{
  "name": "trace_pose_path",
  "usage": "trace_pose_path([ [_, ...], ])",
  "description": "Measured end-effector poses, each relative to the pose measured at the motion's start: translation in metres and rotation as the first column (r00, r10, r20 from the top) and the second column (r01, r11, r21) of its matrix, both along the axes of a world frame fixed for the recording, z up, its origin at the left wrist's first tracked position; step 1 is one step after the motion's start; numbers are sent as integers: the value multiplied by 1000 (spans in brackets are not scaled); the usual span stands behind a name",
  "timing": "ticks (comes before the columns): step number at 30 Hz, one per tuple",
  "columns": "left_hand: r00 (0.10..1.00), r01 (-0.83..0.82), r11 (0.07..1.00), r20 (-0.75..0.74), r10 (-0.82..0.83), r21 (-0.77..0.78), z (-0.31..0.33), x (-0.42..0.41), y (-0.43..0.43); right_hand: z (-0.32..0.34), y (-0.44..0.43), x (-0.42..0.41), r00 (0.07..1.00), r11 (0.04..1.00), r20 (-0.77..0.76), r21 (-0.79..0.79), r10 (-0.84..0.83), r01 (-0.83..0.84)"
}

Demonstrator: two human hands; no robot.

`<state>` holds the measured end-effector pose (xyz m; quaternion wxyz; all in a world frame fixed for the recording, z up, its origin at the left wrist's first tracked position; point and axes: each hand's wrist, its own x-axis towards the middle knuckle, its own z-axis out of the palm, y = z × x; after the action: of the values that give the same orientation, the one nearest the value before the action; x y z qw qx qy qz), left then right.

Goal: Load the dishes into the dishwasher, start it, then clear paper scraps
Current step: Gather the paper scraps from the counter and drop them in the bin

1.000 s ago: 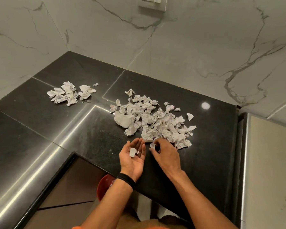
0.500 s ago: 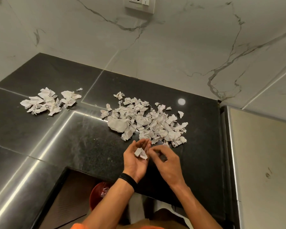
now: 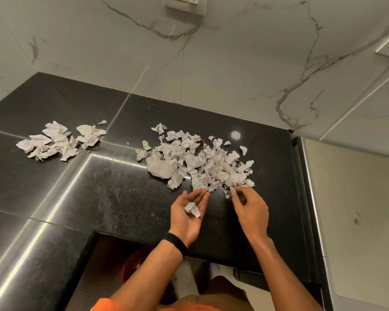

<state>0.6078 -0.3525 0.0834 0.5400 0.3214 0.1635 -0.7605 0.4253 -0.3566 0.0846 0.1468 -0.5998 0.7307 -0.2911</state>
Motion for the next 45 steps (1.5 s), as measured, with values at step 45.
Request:
trace_pose_path([
  [45, 990, 142, 988, 1, -142, -59, -4, -11, -7, 43, 17, 57, 815, 975, 548, 0, 187, -224],
])
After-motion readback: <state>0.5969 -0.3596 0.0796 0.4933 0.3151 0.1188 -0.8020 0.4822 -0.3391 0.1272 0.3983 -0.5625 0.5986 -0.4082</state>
